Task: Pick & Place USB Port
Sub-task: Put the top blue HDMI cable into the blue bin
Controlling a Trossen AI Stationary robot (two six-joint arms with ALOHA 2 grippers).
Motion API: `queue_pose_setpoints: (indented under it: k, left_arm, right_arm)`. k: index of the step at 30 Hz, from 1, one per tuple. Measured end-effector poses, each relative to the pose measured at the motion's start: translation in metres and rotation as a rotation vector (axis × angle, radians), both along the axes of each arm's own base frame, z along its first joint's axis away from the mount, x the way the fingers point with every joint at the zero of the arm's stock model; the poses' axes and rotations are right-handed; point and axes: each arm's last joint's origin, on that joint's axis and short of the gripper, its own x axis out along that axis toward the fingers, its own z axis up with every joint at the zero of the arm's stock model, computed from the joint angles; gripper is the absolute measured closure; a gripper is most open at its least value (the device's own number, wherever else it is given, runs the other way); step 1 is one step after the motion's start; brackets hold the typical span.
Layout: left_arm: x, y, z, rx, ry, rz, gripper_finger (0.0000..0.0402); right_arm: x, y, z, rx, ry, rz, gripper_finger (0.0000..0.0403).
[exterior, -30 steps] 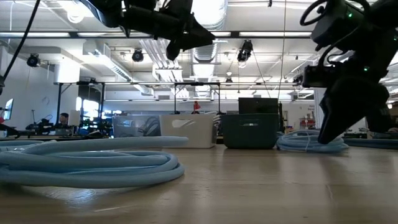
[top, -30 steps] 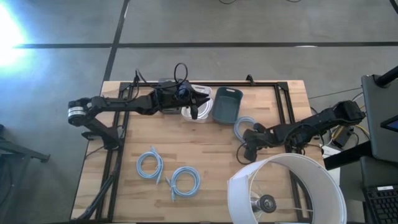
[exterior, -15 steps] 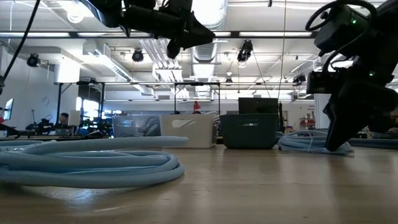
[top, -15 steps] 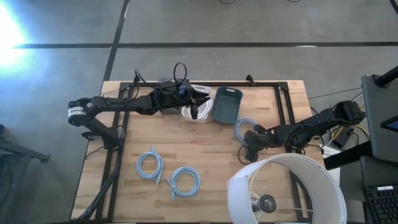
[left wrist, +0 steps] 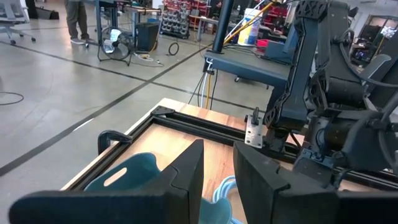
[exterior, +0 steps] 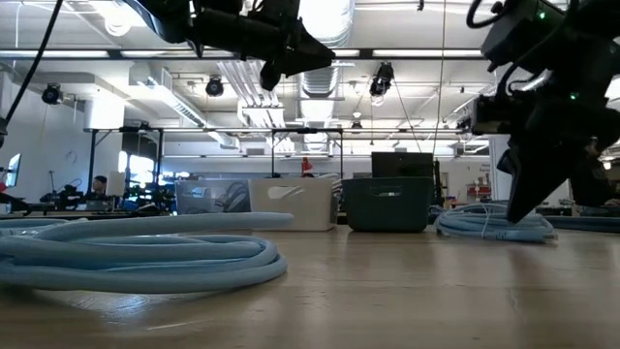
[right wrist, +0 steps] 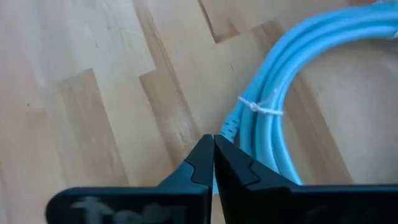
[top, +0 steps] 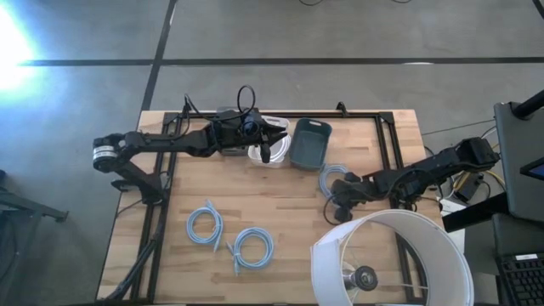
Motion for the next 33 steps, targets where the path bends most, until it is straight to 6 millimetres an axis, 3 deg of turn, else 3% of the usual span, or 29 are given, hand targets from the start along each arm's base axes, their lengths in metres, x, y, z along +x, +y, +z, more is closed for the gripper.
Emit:
queue_pose_setpoints:
  k: [6, 17, 28, 33]
  left_arm:
    - [0.000, 0.000, 0.000, 0.000, 0.000, 0.000, 0.0312]
    - [0.000, 0.000, 0.000, -0.006, -0.001, 0.000, 0.0312]
    - [0.000, 0.000, 0.000, -0.007, -0.002, 0.000, 0.0312]
    - [0.000, 0.000, 0.000, -0.008, -0.002, 0.000, 0.0312]
  right_arm:
    - [0.003, 0.001, 0.006, -0.011, -0.008, 0.003, 0.0395]
    - [-0.001, -0.002, -0.005, -0.047, 0.028, -0.078, 0.0394]
    - [0.004, -0.001, 0.002, -0.031, -0.011, -0.097, 0.0394]
    - [0.005, -0.001, 0.004, -0.097, -0.008, 0.029, 0.0394]
